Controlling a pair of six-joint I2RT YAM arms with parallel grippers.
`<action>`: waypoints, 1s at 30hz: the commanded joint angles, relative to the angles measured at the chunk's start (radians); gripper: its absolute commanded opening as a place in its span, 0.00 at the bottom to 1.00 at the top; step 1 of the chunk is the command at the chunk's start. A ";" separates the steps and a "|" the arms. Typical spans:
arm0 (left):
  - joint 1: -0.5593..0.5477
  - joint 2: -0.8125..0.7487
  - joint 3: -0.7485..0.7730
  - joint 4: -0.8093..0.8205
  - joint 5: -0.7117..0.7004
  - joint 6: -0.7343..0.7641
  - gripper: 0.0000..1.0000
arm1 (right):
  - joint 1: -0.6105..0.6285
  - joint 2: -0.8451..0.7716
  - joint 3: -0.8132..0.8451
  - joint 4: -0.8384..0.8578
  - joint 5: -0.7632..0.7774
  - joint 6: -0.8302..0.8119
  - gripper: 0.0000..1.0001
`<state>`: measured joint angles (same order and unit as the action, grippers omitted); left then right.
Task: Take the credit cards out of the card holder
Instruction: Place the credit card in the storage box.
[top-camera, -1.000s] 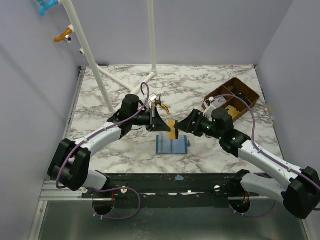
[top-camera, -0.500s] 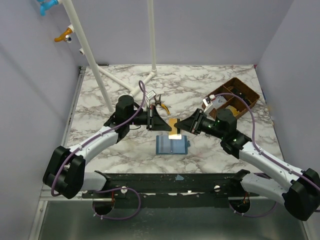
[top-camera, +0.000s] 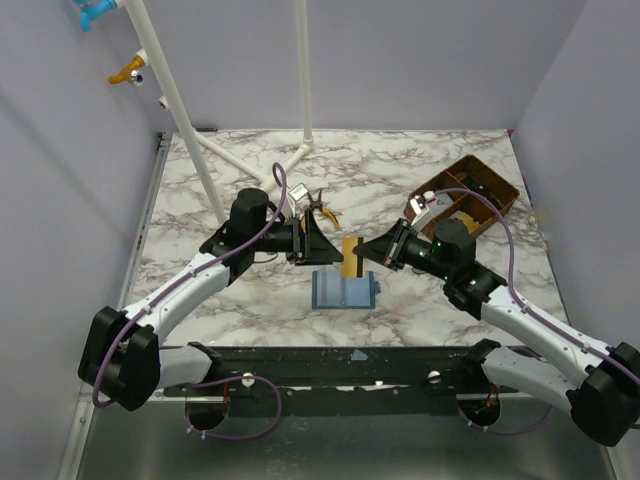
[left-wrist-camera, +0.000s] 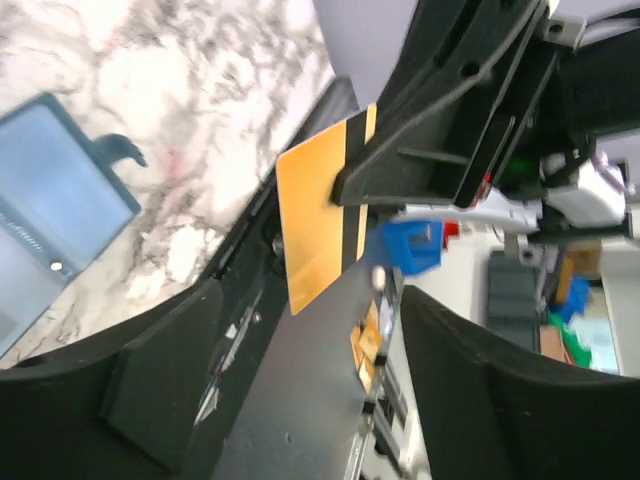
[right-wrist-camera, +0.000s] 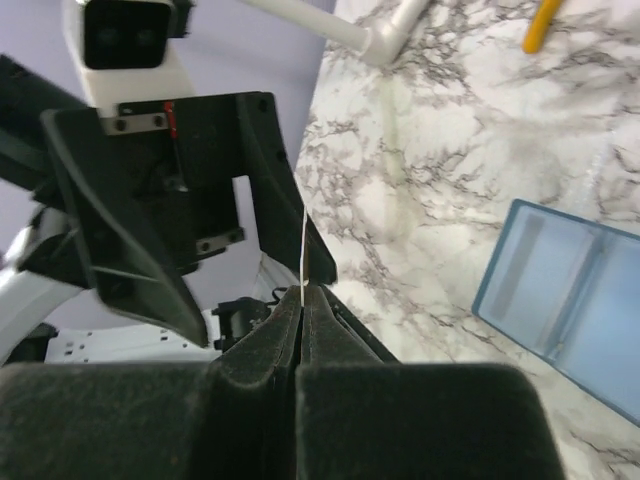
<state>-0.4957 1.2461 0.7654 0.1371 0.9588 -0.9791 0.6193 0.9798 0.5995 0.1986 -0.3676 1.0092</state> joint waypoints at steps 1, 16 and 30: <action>0.000 -0.068 0.124 -0.412 -0.274 0.252 0.83 | -0.006 -0.027 0.041 -0.169 0.153 -0.044 0.01; -0.001 -0.036 0.315 -0.692 -0.641 0.374 0.99 | -0.006 0.013 0.143 -0.517 0.617 -0.033 0.01; 0.003 0.059 0.454 -0.831 -0.743 0.440 0.98 | -0.248 0.356 0.612 -0.870 0.650 -0.113 0.01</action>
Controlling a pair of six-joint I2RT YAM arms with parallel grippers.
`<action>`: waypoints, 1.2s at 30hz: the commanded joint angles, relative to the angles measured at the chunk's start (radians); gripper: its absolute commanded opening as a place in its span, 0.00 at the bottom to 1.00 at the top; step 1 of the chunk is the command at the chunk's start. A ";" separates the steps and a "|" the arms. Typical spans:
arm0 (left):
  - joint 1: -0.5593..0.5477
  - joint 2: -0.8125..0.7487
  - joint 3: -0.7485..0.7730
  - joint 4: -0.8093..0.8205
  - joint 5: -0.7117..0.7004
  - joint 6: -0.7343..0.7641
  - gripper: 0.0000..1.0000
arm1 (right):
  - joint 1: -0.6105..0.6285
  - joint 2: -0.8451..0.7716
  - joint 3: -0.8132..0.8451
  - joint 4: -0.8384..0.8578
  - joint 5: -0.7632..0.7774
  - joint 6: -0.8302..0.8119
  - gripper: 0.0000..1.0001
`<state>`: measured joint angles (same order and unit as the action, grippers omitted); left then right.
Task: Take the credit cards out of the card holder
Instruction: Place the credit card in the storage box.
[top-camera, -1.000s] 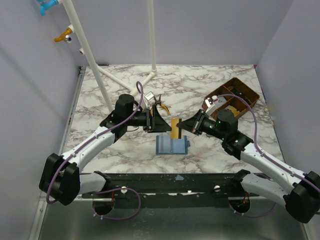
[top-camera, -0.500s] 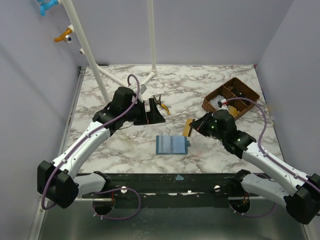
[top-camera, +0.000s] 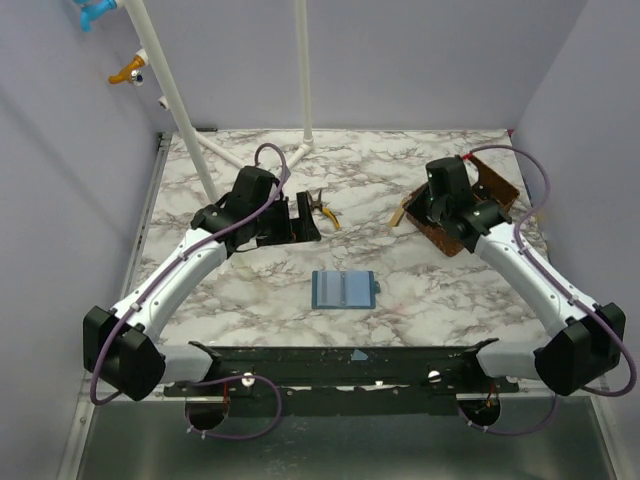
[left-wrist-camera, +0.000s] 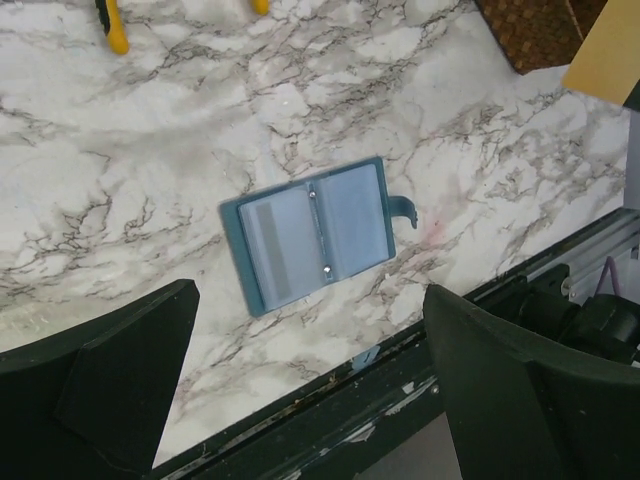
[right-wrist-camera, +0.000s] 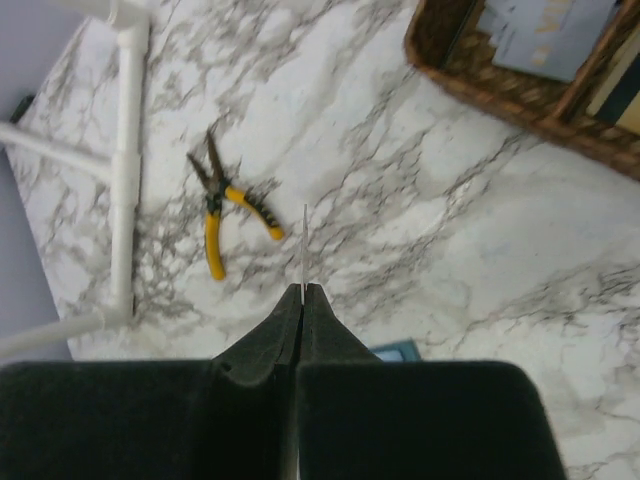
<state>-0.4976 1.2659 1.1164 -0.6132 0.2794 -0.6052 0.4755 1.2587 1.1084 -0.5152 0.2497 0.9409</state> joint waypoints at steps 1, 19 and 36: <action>0.007 0.055 0.131 -0.093 -0.063 0.076 0.99 | -0.135 0.099 0.137 -0.184 0.036 -0.050 0.01; 0.046 0.216 0.351 -0.178 -0.051 0.147 0.98 | -0.444 0.502 0.411 -0.392 0.158 -0.068 0.01; 0.056 0.260 0.386 -0.169 -0.005 0.115 0.98 | -0.495 0.567 0.454 -0.454 0.152 -0.121 0.31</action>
<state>-0.4488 1.5127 1.4628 -0.7822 0.2447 -0.4797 0.0063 1.8023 1.5368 -0.9230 0.3908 0.8360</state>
